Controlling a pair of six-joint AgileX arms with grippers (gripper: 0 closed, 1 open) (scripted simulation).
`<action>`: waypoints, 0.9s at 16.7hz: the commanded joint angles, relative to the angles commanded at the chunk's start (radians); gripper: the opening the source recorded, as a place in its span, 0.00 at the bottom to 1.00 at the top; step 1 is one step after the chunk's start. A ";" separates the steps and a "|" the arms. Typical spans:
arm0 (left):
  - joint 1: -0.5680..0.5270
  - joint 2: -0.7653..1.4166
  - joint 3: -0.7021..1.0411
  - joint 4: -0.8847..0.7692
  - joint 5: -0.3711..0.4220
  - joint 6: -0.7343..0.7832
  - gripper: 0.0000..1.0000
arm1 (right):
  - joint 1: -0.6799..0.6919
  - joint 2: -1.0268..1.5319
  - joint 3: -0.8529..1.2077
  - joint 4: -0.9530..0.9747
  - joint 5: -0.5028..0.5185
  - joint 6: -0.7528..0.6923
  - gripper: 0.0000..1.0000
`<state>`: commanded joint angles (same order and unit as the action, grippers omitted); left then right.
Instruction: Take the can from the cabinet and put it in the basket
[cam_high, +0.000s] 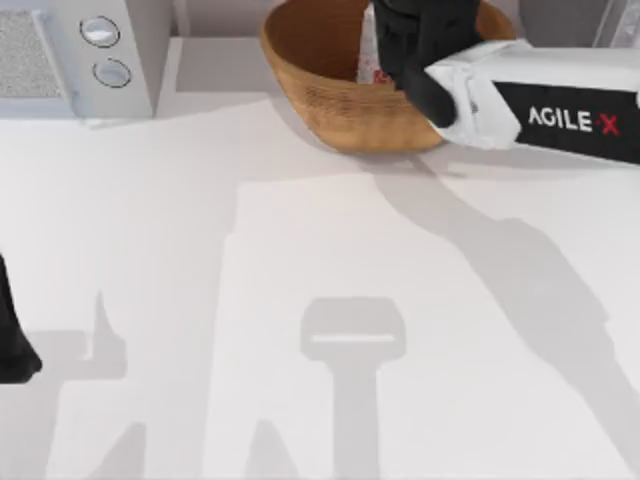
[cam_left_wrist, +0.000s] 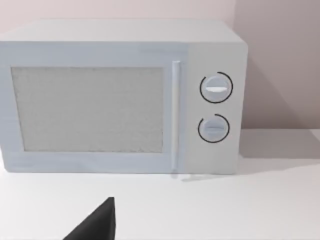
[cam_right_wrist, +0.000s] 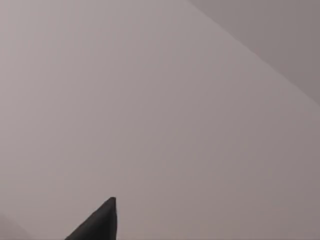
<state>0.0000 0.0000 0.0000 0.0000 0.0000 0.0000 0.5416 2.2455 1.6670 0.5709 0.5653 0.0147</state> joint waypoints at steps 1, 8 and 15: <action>0.000 0.000 0.000 0.000 0.000 0.000 1.00 | 0.000 0.000 0.000 0.000 0.000 0.000 1.00; 0.000 0.000 0.000 0.000 0.000 0.000 1.00 | -0.005 -0.030 -0.020 -0.007 -0.009 0.000 1.00; 0.000 0.000 0.000 0.000 0.000 0.000 1.00 | -0.104 -0.461 -0.336 -0.113 -0.118 -0.004 1.00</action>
<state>0.0000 0.0000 0.0000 0.0000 0.0000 0.0000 0.4374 1.7849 1.3308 0.4578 0.4472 0.0109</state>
